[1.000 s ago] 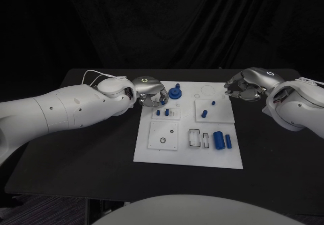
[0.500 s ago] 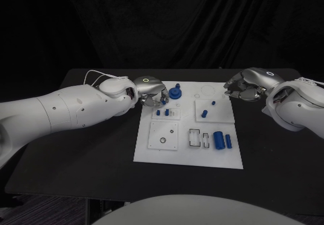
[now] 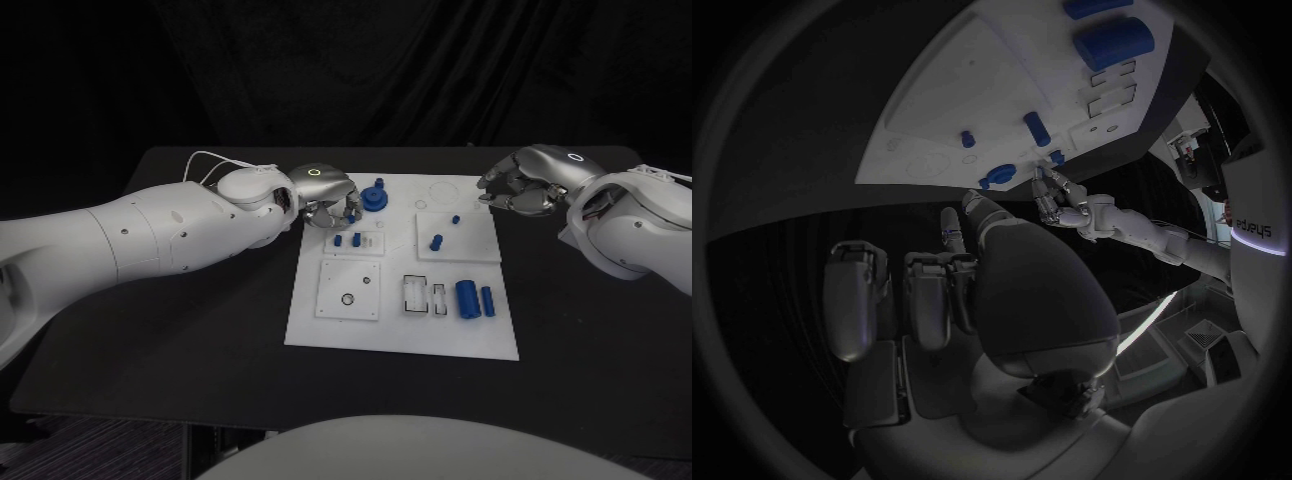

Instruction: Assemble the parts on the task board

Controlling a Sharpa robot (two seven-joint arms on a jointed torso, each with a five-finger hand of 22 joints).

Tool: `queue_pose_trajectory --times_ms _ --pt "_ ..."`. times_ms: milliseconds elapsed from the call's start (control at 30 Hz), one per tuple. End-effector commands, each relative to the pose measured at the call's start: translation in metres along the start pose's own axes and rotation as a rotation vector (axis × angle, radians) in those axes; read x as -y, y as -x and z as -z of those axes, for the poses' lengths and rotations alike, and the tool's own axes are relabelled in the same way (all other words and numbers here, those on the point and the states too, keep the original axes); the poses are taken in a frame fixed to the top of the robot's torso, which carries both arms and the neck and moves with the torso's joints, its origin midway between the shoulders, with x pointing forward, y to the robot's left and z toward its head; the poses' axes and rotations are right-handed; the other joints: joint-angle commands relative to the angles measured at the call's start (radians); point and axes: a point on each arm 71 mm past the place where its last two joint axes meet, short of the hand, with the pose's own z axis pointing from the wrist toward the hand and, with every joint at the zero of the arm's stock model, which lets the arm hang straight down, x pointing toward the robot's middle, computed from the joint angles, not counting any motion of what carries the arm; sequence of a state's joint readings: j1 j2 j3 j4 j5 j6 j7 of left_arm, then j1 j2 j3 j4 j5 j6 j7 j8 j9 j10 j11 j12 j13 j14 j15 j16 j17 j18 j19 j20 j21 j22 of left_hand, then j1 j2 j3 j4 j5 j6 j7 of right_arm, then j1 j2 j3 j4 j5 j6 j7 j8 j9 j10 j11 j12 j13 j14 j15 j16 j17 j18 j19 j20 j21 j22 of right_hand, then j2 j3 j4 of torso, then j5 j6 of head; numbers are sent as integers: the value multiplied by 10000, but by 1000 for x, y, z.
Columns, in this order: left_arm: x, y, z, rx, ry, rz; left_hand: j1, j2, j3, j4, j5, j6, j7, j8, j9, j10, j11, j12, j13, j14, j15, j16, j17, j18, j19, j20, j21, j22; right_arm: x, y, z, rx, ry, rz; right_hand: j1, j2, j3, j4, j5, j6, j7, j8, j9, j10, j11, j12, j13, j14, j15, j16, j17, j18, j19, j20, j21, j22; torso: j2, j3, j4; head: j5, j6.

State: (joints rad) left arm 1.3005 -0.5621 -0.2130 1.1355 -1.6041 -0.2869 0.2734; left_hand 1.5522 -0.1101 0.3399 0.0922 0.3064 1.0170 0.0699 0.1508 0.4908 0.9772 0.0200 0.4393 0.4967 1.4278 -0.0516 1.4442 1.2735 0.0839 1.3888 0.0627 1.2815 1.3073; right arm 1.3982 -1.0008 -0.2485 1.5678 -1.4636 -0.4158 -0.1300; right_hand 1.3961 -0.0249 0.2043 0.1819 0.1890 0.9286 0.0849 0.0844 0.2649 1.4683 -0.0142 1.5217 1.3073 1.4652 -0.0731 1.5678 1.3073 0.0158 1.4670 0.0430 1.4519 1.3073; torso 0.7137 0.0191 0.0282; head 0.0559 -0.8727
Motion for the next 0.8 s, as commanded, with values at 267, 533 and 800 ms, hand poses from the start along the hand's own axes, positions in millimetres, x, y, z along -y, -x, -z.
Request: queue_pose_trajectory --times_ms 267,533,800 --pt "-2 -5 -2 -143 160 21 60 40 10 -133 39 6 22 -25 -4 94 3 -37 10 -40 16 -58 -16 -163 16 1 34 1747 1 -1 0 -59 -102 17 -8 100 11 -84 37 61 9 -31 -9 510 43 -35 1926 1056 37 30 2635 156 368 6 -17 2219 -23 -2 -17 19 1" --pt "-2 -5 -2 -160 168 21 68 38 17 -150 45 -13 22 -44 -10 106 6 -44 12 -61 19 -79 -58 -154 -9 2 -2 1736 0 -1 0 -78 -89 19 -8 100 11 -84 37 61 9 -31 -9 510 43 -35 1926 1056 37 30 2635 156 368 6 -17 2219 -20 -9 -7 13 1" --pt "-3 -6 -2 -262 176 42 46 27 72 -214 -89 -447 -76 -363 -132 48 17 -185 0 -139 43 -157 -176 -132 -97 21 -108 1703 0 -1 -1 -92 -91 20 -7 107 19 -94 38 68 9 -33 -10 506 44 -39 1921 1056 38 30 2635 160 362 6 -30 2214 -14 -2 -6 0 1"
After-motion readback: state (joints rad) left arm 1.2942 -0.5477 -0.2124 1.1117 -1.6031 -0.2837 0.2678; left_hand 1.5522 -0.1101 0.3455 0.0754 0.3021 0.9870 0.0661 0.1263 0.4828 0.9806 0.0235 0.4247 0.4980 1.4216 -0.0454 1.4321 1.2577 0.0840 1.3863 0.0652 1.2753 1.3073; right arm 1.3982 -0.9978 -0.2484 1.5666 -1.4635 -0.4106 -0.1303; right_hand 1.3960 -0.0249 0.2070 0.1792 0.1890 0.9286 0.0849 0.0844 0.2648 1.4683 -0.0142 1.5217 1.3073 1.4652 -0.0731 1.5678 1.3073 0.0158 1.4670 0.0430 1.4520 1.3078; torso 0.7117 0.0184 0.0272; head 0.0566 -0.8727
